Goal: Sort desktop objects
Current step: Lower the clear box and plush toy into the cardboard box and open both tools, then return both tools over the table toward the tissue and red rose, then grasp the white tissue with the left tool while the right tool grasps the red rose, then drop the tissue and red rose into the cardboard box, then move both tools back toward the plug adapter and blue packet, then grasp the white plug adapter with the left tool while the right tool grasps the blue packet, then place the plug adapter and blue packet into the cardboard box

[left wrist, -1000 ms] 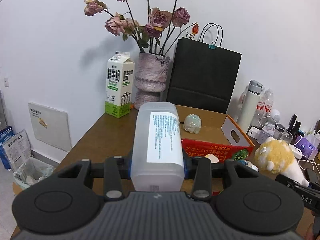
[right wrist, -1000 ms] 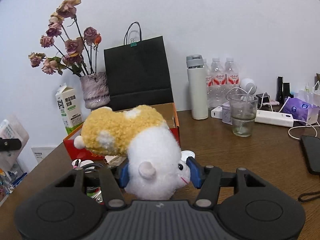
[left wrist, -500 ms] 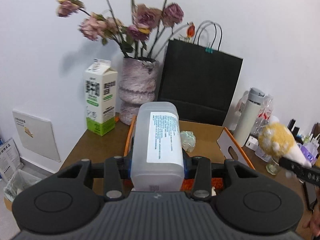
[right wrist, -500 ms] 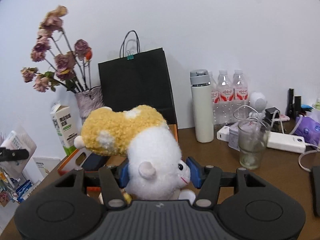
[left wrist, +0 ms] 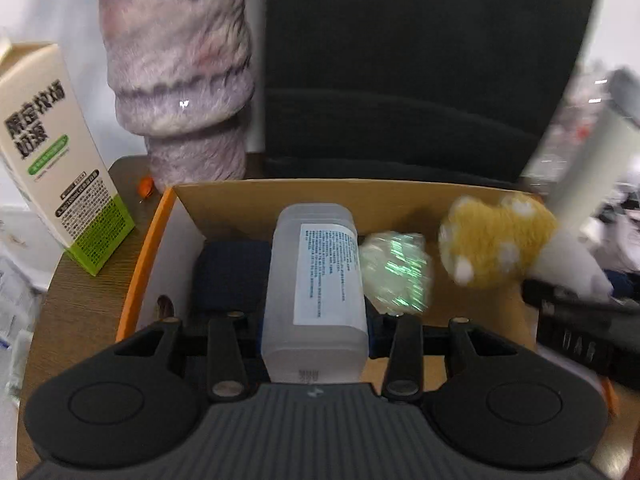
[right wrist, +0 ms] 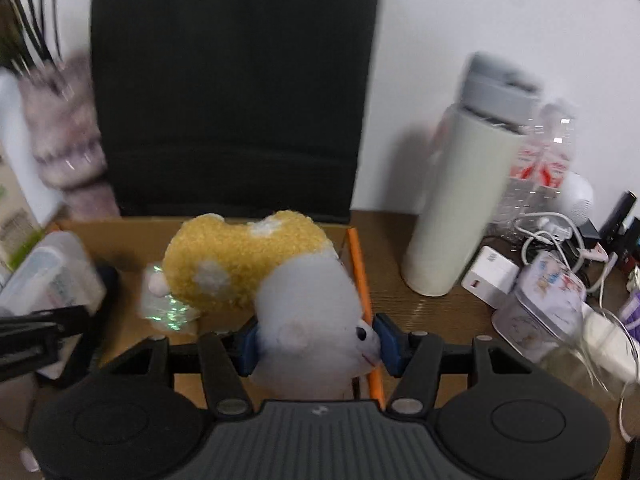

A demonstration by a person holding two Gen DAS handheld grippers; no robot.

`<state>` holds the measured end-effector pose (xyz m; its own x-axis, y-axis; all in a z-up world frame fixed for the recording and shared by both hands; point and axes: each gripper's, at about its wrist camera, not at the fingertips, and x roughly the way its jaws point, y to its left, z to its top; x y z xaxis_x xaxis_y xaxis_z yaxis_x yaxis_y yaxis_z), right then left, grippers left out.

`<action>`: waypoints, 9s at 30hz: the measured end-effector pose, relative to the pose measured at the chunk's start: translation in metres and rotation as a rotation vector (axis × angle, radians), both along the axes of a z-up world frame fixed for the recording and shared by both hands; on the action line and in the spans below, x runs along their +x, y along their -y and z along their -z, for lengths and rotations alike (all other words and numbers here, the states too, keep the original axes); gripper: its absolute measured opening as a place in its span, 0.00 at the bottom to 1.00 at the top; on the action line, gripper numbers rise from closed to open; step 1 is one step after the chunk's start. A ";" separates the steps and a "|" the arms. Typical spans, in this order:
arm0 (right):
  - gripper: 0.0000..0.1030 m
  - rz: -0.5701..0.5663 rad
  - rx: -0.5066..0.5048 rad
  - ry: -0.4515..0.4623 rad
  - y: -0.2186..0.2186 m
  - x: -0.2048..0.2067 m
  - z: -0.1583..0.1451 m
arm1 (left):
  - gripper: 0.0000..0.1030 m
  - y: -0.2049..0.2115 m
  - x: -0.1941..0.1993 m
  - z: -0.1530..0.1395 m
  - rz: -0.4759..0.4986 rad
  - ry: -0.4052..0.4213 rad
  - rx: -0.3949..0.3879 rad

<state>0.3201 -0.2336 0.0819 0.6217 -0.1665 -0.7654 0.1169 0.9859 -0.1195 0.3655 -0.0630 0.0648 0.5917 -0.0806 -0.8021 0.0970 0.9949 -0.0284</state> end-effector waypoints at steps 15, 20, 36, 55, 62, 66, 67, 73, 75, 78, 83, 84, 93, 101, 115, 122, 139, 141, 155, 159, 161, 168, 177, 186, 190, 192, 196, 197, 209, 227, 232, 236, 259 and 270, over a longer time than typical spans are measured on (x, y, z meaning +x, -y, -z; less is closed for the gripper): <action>0.64 -0.046 -0.089 0.016 -0.010 -0.013 0.004 | 0.80 -0.025 -0.060 -0.053 0.084 0.186 -0.030; 0.87 -0.040 0.074 0.153 0.007 -0.096 -0.035 | 0.91 -0.066 -0.122 -0.088 0.110 0.191 -0.261; 0.92 -0.018 0.210 0.254 0.002 -0.297 0.007 | 1.00 -0.098 -0.347 -0.056 0.167 0.352 -0.234; 1.00 -0.125 0.035 0.627 -0.031 -0.408 0.021 | 1.00 -0.074 -0.417 0.031 0.252 0.311 -0.123; 1.00 -0.128 0.052 0.611 -0.023 -0.413 0.029 | 1.00 -0.072 -0.411 0.043 0.196 0.294 -0.109; 1.00 -0.122 0.149 0.594 -0.004 -0.410 0.030 | 1.00 -0.079 -0.412 0.045 0.173 0.298 -0.118; 1.00 -0.121 0.168 0.573 -0.002 -0.407 0.030 | 1.00 -0.081 -0.412 0.045 0.172 0.298 -0.130; 0.88 -0.158 0.235 0.437 -0.006 -0.379 0.046 | 1.00 -0.075 -0.405 0.045 0.223 0.305 -0.173; 0.86 -0.193 0.260 0.404 -0.015 -0.367 0.048 | 1.00 -0.068 -0.402 0.045 0.247 0.307 -0.166; 0.86 -0.268 0.277 0.365 -0.037 -0.341 0.052 | 1.00 -0.059 -0.400 0.046 0.306 0.311 -0.160; 0.67 -0.331 0.251 0.261 -0.070 -0.295 0.064 | 0.67 -0.040 -0.394 0.054 0.276 0.243 -0.033; 0.64 -0.340 0.249 0.243 -0.074 -0.289 0.067 | 0.65 -0.038 -0.393 0.056 0.264 0.220 -0.037; 0.35 -0.292 0.228 0.254 -0.062 -0.288 0.068 | 0.15 -0.032 -0.388 0.046 0.263 0.218 -0.120; 0.35 -0.176 0.272 0.411 0.000 -0.300 0.017 | 0.14 -0.052 -0.371 -0.010 0.217 0.323 -0.212; 0.35 -0.225 0.361 0.232 0.012 -0.119 -0.024 | 0.15 0.017 -0.131 -0.040 0.163 0.253 -0.028; 0.36 -0.223 0.181 0.018 -0.019 -0.036 0.032 | 0.16 0.034 -0.066 0.023 0.163 0.116 0.032; 0.85 -0.171 0.206 0.301 -0.003 -0.171 -0.029 | 0.85 -0.008 -0.202 -0.048 0.143 0.388 0.052; 0.86 -0.184 0.195 0.316 -0.009 -0.199 -0.024 | 0.91 -0.012 -0.229 -0.045 0.161 0.414 0.067; 0.90 -0.135 0.228 0.255 -0.013 -0.315 0.045 | 1.00 -0.033 -0.361 0.016 0.234 0.389 -0.002; 0.90 -0.160 0.158 0.255 -0.027 -0.327 0.044 | 1.00 -0.028 -0.368 0.025 0.231 0.381 0.057; 0.90 -0.170 0.138 0.258 -0.031 -0.332 0.044 | 1.00 -0.028 -0.369 0.027 0.228 0.369 0.052; 0.90 -0.153 0.142 0.237 -0.026 -0.336 0.048 | 1.00 -0.033 -0.362 0.038 0.190 0.323 0.045; 0.90 -0.111 0.162 0.216 -0.014 -0.327 0.057 | 1.00 -0.041 -0.352 0.045 0.168 0.291 0.022; 0.90 -0.091 0.186 0.214 -0.006 -0.321 0.061 | 1.00 -0.051 -0.340 0.049 0.122 0.263 -0.023; 0.90 -0.077 0.192 0.237 0.001 -0.321 0.058 | 1.00 -0.055 -0.336 0.054 0.101 0.239 -0.027; 0.90 -0.069 0.178 0.253 0.006 -0.323 0.055 | 1.00 -0.055 -0.335 0.053 0.090 0.239 -0.025; 0.90 -0.018 0.160 0.297 0.031 -0.328 0.050 | 1.00 -0.054 -0.341 0.048 0.098 0.268 -0.032; 0.90 0.011 0.168 0.304 0.041 -0.327 0.049 | 1.00 -0.053 -0.342 0.048 0.102 0.272 -0.029; 0.77 -0.060 0.307 0.264 0.057 -0.272 0.059 | 1.00 -0.020 -0.299 0.048 0.183 0.260 0.103; 0.13 -0.035 0.304 0.294 0.042 -0.243 0.072 | 0.38 0.050 -0.196 0.054 0.390 0.195 0.096; 0.05 -0.052 0.287 0.350 0.036 -0.256 0.060 | 0.34 0.049 -0.205 0.053 0.388 0.216 0.080; 0.03 -0.035 0.270 0.396 0.035 -0.264 0.056 | 0.31 0.045 -0.223 0.033 0.371 0.274 0.051; 0.02 -0.098 0.402 0.556 0.047 -0.232 -0.025 | 0.31 0.000 -0.178 -0.048 0.250 0.381 -0.024; 0.12 -0.098 0.313 0.058 -0.011 -0.070 0.030 | 0.34 0.042 -0.047 0.036 0.187 0.027 0.086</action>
<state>0.2502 -0.2222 0.0521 0.6674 0.1341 -0.7326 0.0170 0.9806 0.1950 0.3181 -0.1053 0.0292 0.5940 -0.1226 -0.7950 0.2797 0.9581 0.0612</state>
